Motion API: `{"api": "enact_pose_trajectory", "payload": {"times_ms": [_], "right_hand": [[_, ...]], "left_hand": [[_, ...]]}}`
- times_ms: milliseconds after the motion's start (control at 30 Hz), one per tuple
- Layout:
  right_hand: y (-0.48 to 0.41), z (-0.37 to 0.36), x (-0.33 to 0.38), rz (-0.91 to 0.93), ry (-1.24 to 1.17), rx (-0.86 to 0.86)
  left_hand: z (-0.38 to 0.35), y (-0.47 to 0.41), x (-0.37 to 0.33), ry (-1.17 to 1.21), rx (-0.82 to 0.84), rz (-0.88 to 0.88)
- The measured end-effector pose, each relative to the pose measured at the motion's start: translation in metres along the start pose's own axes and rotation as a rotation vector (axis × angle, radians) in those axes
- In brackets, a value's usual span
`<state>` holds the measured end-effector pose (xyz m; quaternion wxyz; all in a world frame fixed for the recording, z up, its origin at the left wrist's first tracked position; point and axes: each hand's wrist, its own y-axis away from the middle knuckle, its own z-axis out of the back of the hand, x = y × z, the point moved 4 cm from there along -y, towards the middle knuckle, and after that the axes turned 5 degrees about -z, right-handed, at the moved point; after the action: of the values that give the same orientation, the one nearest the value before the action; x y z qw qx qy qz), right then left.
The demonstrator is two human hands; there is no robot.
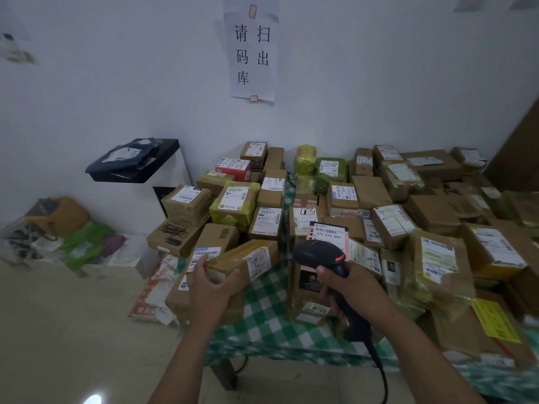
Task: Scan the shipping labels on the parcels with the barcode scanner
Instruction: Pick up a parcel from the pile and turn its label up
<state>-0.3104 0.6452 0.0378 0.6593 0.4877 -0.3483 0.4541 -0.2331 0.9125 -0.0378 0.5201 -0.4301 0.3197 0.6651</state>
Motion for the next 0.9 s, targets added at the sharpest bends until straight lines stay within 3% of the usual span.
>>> {"api": "enact_pose_trajectory", "payload": {"times_ms": [300, 500, 600, 700, 833, 900], "right_hand": [[-0.007, 0.027, -0.032, -0.043, -0.101, -0.167], [-0.01, 0.032, -0.045, -0.054, -0.088, -0.228], [-0.011, 0.035, -0.048, -0.059, -0.127, -0.242], [-0.014, 0.04, -0.053, -0.059, -0.153, -0.289], [-0.021, 0.048, -0.058, -0.09, -0.199, -0.392], [-0.024, 0.048, -0.06, -0.125, -0.275, -0.392]], "left_hand": [[-0.066, 0.039, 0.025, -0.279, 0.002, 0.032], [-0.107, 0.041, 0.058, -0.388, 0.186, 0.15], [-0.118, 0.035, 0.065, -0.375, 0.306, 0.141], [-0.119, 0.029, 0.052, -0.395, 0.292, -0.031], [-0.113, 0.034, -0.001, -0.187, 0.202, -0.084], [-0.112, 0.04, -0.032, -0.043, 0.266, -0.061]]}}
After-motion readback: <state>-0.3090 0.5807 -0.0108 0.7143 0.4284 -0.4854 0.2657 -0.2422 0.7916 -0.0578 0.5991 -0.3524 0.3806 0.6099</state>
